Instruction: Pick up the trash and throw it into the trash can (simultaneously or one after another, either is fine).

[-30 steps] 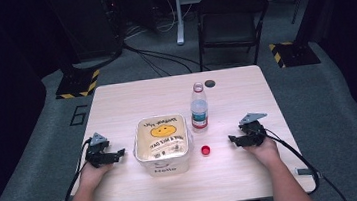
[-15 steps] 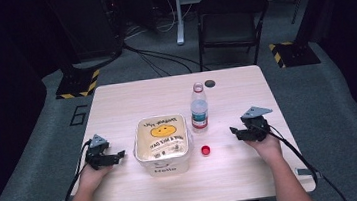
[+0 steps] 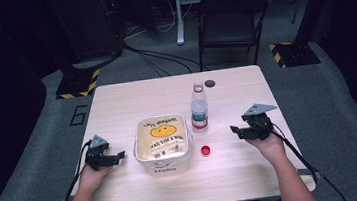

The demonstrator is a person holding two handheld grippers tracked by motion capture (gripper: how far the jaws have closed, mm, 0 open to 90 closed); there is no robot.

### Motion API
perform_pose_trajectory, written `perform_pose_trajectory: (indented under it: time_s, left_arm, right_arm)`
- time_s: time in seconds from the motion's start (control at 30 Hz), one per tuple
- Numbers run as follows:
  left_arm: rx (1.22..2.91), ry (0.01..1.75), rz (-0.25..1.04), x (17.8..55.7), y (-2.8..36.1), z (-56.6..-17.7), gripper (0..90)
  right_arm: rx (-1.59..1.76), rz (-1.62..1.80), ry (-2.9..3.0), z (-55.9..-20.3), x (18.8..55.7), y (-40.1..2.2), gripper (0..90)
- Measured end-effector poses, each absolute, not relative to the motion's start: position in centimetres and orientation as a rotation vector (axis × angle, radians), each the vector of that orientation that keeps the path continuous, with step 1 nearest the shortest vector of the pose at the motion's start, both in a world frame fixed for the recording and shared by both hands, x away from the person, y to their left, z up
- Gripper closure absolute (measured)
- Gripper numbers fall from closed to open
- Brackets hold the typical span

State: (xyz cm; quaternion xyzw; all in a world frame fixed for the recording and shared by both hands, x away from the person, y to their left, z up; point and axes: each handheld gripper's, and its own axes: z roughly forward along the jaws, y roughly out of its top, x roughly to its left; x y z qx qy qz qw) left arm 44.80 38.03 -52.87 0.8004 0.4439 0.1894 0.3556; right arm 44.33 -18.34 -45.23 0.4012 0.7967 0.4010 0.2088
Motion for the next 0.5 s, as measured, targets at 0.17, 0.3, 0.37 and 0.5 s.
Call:
perform_pose_trajectory:
  time_s: [0.17,0.3,0.37,0.5]
  left_arm:
    - [2.061,1.145,0.493,44.8,38.0,-52.9,15.2]
    - [2.054,1.141,0.502,44.7,38.0,-53.0,15.2]
    - [2.057,1.142,0.493,44.7,38.0,-52.9,15.2]
    - [2.062,1.141,0.493,44.6,38.0,-52.9,15.2]
  right_arm:
    - [1.092,1.082,2.204,-43.2,44.1,-17.9,30.2]
    - [1.067,1.082,2.214,-41.7,44.2,-17.0,29.1]
    - [1.06,1.093,2.215,-41.1,44.3,-16.5,28.6]
    - [1.053,1.144,2.217,-40.0,44.4,-15.8,27.5]
